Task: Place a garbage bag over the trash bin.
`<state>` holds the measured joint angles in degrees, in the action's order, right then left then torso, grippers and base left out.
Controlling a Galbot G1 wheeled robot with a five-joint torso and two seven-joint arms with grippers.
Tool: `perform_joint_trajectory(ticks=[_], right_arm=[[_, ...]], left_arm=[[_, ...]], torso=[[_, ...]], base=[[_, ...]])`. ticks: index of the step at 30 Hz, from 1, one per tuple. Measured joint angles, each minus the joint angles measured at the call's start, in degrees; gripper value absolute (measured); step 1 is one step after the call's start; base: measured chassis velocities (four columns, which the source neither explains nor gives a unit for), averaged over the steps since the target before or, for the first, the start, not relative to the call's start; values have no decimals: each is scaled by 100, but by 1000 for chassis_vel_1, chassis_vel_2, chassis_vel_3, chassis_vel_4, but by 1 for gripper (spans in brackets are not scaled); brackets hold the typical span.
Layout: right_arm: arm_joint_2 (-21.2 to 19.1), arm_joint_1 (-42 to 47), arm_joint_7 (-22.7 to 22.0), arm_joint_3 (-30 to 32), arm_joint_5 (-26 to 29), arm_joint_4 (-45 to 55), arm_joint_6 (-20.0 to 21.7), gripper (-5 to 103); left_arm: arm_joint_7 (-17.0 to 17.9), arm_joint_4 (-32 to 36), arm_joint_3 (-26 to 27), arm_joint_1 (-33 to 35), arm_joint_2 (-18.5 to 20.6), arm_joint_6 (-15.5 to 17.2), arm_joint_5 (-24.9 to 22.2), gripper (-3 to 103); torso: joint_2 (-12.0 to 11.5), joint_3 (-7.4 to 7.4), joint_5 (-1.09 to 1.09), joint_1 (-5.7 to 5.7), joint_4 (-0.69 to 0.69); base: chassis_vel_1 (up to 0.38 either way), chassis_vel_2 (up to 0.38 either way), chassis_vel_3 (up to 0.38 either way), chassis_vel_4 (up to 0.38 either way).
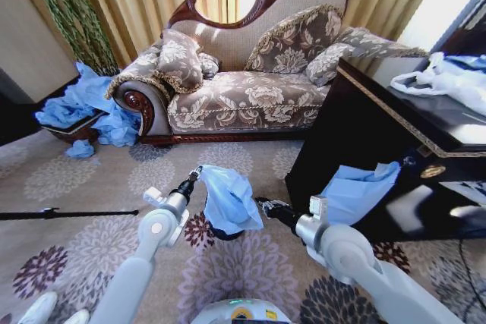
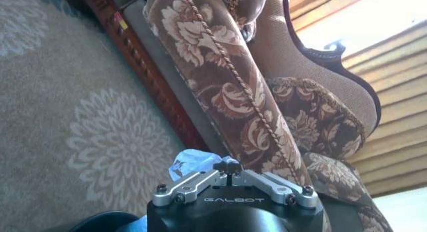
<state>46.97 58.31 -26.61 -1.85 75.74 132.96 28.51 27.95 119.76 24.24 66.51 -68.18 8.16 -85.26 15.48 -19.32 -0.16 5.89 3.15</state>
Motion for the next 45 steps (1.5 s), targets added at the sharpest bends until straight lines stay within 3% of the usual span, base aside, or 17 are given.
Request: perform_joint_trajectory(ticks=[7, 19, 29, 45], right_arm=[[663, -350, -108, -885, -116, -687, -177, 0], [1095, -576, -35, -1057, -741, -1642, -344, 0], [1523, -1082, 291, -1191, -1695, -2702, -669, 0], [2216, -2081, 414, -2024, -1997, -4237, -815, 0]], left_arm=[[18, -3, -18, 5, 1, 0, 36, 0], [22, 51, -6, 55, 7, 0, 40, 0], [-15, 152, 48, 180, 78, 9, 46, 0], [-14, 724, 262, 556, 176, 41, 249, 0]], torso=[[0, 0, 0, 0, 0], [0, 0, 0, 0, 0], [0, -1, 0, 0, 1], [0, -1, 0, 0, 2]], base=[[0, 0, 0, 0], [0, 0, 0, 0], [0, 0, 0, 0], [0, 0, 0, 0]])
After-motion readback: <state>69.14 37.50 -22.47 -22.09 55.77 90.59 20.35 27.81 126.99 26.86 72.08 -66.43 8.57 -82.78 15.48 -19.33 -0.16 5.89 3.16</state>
